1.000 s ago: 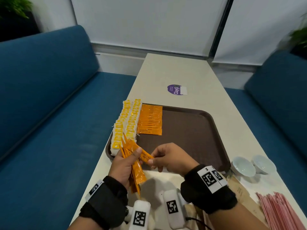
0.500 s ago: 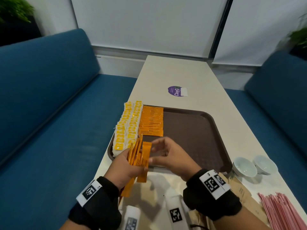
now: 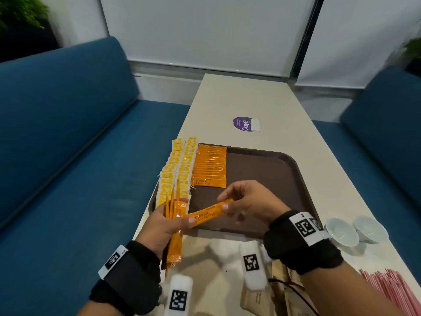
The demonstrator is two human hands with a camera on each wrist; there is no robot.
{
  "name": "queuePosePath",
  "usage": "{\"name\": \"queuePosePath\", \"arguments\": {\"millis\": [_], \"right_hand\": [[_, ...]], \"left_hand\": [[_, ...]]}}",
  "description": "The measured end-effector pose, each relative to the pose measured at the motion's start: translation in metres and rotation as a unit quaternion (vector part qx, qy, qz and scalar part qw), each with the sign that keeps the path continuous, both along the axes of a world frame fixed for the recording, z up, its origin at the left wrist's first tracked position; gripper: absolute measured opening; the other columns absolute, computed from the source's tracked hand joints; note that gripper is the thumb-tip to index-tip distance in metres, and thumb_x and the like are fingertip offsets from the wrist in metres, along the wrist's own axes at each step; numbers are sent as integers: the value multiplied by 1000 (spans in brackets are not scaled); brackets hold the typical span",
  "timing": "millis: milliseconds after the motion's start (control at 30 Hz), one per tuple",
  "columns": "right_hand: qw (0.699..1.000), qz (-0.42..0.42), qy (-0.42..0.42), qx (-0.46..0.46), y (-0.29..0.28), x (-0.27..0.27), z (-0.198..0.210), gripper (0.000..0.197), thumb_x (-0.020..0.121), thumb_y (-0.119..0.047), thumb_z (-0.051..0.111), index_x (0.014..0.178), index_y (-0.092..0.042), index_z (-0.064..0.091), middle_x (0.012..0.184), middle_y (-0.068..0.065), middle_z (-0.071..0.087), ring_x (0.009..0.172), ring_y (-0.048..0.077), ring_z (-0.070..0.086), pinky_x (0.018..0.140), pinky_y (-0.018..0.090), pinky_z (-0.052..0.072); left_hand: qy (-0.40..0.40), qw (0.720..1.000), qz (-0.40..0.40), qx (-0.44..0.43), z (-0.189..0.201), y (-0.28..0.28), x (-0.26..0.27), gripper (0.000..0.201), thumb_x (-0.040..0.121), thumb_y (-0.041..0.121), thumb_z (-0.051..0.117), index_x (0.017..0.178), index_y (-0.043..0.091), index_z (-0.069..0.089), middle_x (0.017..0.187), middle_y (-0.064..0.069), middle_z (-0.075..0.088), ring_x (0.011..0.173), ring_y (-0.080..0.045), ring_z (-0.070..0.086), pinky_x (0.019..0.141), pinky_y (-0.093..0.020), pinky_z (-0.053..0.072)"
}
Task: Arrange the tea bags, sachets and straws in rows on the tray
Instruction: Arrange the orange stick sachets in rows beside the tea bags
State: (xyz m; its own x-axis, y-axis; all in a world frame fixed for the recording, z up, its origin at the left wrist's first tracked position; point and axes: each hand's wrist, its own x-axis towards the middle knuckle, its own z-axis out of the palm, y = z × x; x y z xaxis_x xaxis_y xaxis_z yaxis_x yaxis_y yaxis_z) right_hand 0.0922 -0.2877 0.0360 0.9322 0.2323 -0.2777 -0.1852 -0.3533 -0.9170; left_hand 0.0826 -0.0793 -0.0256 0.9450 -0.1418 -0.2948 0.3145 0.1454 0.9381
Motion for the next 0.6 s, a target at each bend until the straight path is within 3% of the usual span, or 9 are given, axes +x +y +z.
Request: {"name": "queuePosePath", "arguments": {"millis": [67,133,233,267,367,433,500,600], "right_hand": [[995,-14,-37,-90,-8,12,-1,17,79,-1,71,79,-17,66,75,-2,63,68,8,57,60,15,47],[989,-81,-67,-107,-14,29,-6,18,77,-2,73,77,-19,66,76,-5,62,72,6,55,66,14,45],[981,-153,-45,-109,-16,55,-19,12,79,-3,72,83,-13,66,69,-7,58,59,1,47,45,7,37],[979,-159,-28,-124,-15,64,-24,11,80,-3,71,84,-12,67,70,-6,58,59,2,46,45,9,37],[975,-161,32,-151,-10,86,-39,14,81,-3,70,75,-14,64,83,-1,62,76,10,55,77,29,52],[970,-154,55,-181,-5,97,-44,18,81,-4,70,71,-16,60,93,3,62,88,15,57,94,36,49],[966,-143,66,-207,0,105,-47,19,82,-8,71,71,-17,58,96,4,62,88,17,56,95,36,49],[960,-119,75,-242,6,111,-50,20,82,-13,72,71,-18,56,94,3,62,86,17,56,90,34,48]], "left_hand": [[14,998,46,-41,-1,0,4,45,69,6,76,110,15,60,96,-6,66,81,-20,60,66,-28,47],[38,994,70,-79,-1,-1,5,30,79,6,66,107,15,60,88,-5,65,71,-18,58,62,-26,48],[71,987,81,-119,-5,-3,3,22,79,12,63,100,14,61,70,-4,60,57,-16,55,49,-23,52],[77,986,81,-125,-6,-4,2,20,79,15,63,99,14,61,68,-4,58,56,-16,55,47,-23,52],[88,986,74,-122,-11,-5,-1,32,71,27,65,101,14,59,66,-4,56,57,-17,53,45,-25,48],[89,985,74,-125,-13,-4,-2,35,71,28,65,103,14,59,65,-4,56,57,-17,52,43,-24,47],[93,984,75,-136,-15,-1,-2,33,76,25,63,107,14,59,63,-4,56,56,-16,52,41,-22,47],[96,983,71,-141,-17,1,-2,40,71,26,64,109,14,59,62,-3,57,56,-16,51,42,-22,47]]}}
